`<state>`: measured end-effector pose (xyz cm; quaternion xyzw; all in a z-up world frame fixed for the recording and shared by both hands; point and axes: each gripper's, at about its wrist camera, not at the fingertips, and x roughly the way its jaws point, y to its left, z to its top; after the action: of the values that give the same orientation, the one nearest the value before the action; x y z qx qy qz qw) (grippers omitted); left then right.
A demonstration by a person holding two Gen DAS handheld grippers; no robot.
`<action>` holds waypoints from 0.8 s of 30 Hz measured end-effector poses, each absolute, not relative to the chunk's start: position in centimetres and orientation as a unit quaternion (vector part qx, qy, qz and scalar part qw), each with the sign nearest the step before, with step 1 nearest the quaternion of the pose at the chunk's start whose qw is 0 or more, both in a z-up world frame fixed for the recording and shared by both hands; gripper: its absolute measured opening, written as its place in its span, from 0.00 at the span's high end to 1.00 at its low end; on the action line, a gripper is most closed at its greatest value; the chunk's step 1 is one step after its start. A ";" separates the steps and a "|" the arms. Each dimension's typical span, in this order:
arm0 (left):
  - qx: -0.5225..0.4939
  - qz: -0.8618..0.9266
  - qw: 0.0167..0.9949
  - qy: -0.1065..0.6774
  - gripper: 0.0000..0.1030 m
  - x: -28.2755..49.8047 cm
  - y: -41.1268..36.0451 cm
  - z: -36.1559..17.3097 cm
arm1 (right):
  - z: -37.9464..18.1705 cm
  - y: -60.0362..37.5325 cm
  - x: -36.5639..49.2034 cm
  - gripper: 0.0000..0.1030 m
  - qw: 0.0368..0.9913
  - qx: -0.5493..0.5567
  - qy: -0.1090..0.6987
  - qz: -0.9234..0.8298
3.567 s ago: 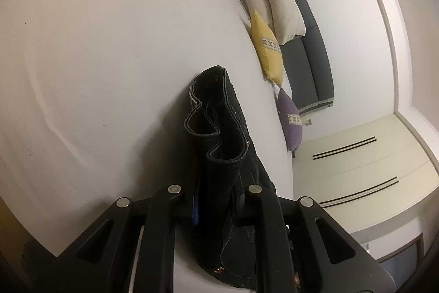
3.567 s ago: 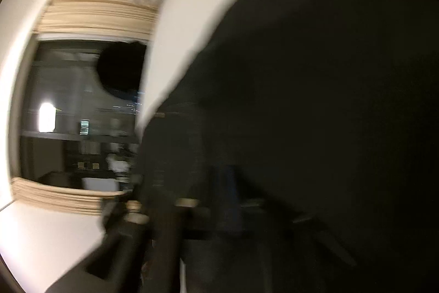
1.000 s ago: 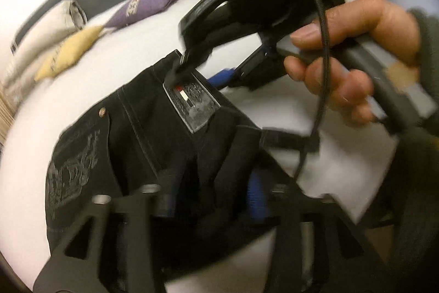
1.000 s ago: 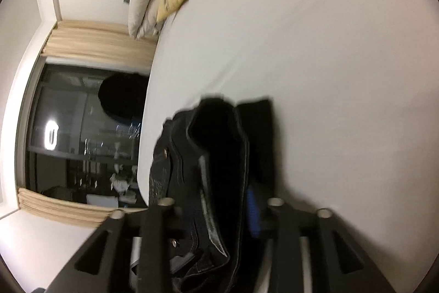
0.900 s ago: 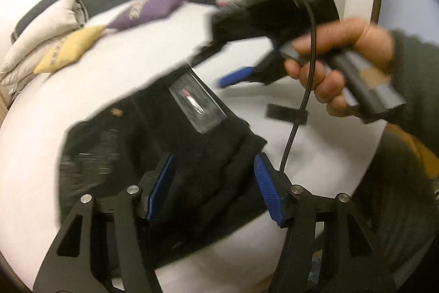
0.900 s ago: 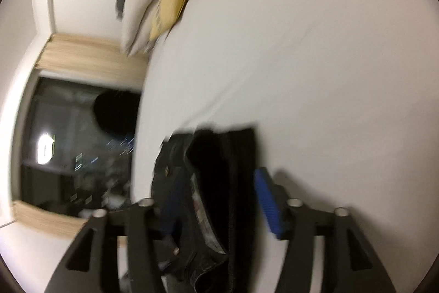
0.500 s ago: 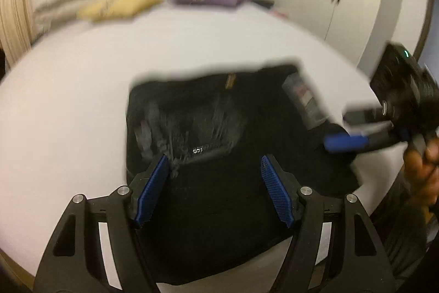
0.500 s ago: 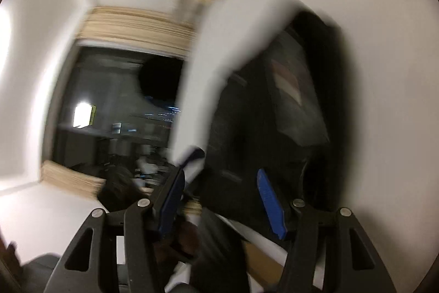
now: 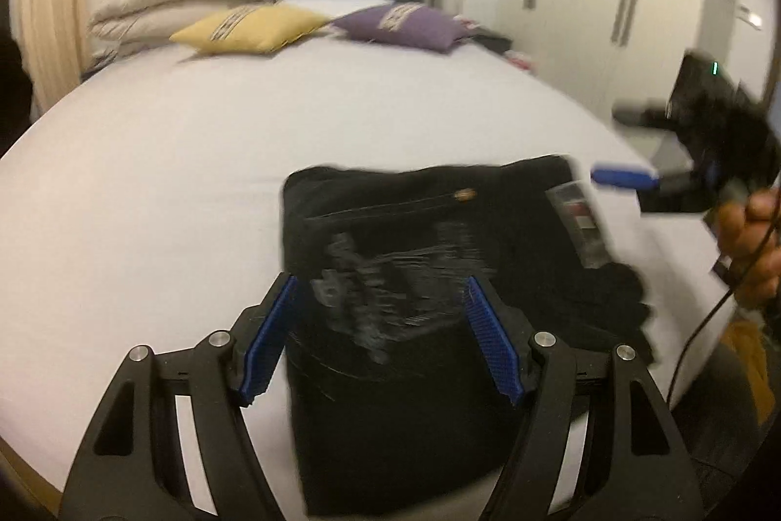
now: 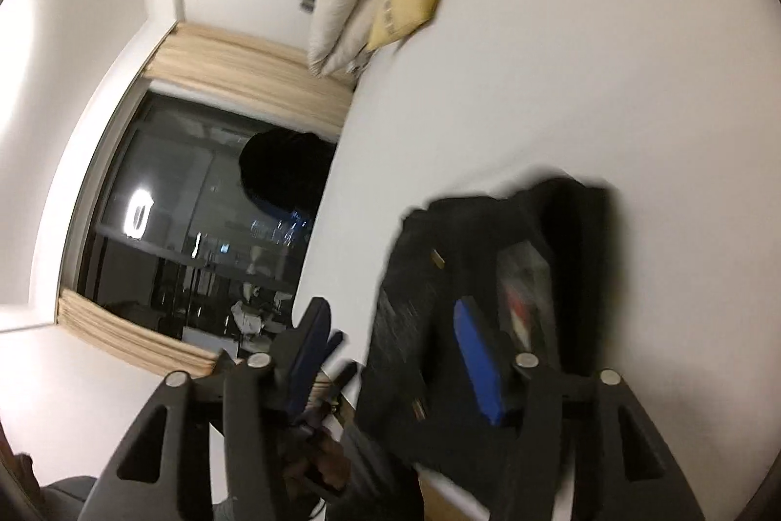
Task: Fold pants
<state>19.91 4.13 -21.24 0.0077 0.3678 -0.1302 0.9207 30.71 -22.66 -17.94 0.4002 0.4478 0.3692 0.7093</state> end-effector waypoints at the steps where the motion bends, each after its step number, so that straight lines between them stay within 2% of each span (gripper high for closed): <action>1: 0.003 -0.126 0.918 0.376 0.33 20.6 4.4 -21.9 | -18.3 -22.2 32.5 0.45 0.705 0.401 0.451 0.372; 3: -0.001 -0.122 0.904 0.410 0.33 21.7 5.0 -24.0 | -20.2 -20.8 34.7 0.44 0.698 0.405 0.467 0.360; 4: -0.017 -0.122 0.897 0.424 0.30 22.2 5.5 -25.5 | -21.7 -21.2 35.0 0.45 0.702 0.401 0.480 0.342; 6: -0.061 -0.126 0.893 0.428 0.22 22.5 7.2 -26.7 | -24.6 -22.2 36.3 0.67 0.698 0.410 0.502 0.303; 7: -0.081 -0.131 0.888 0.433 0.22 22.7 7.7 -27.1 | -25.6 -23.0 36.2 0.87 0.696 0.421 0.500 0.296; 9: -0.079 -0.132 0.886 0.438 0.22 22.6 8.5 -26.4 | -25.9 -24.5 35.2 0.89 0.702 0.428 0.494 0.282; 10: -0.070 -0.125 0.889 0.435 0.22 22.4 8.9 -25.6 | -25.4 -25.4 34.3 0.86 0.711 0.427 0.487 0.273; 12: -0.067 -0.117 0.901 0.413 0.22 22.3 10.3 -23.7 | -23.6 -27.1 32.1 0.50 0.740 0.411 0.474 0.243; 13: -0.070 -0.111 0.904 0.408 0.22 22.5 11.0 -23.1 | -22.7 -27.9 30.9 0.22 0.752 0.407 0.469 0.223; 14: -0.081 -0.102 0.905 0.404 0.21 23.0 12.3 -22.4 | -22.3 -28.9 29.3 0.16 0.759 0.408 0.462 0.209; 16: -0.110 -0.098 0.898 0.415 0.17 24.7 14.5 -22.0 | -21.5 -29.3 26.9 0.16 0.756 0.415 0.457 0.220; 22: -0.172 -0.156 0.826 0.514 0.17 28.7 16.2 -25.2 | -23.0 -27.9 26.3 0.16 0.731 0.412 0.495 0.225; 24: -0.164 -0.168 0.816 0.528 0.17 28.4 15.6 -26.1 | -23.8 -27.8 26.7 0.16 0.725 0.410 0.507 0.220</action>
<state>28.41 15.63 -26.09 -0.1638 0.5276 -0.1678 0.8165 26.73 -27.83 -23.82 0.4100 0.5075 0.2199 0.7253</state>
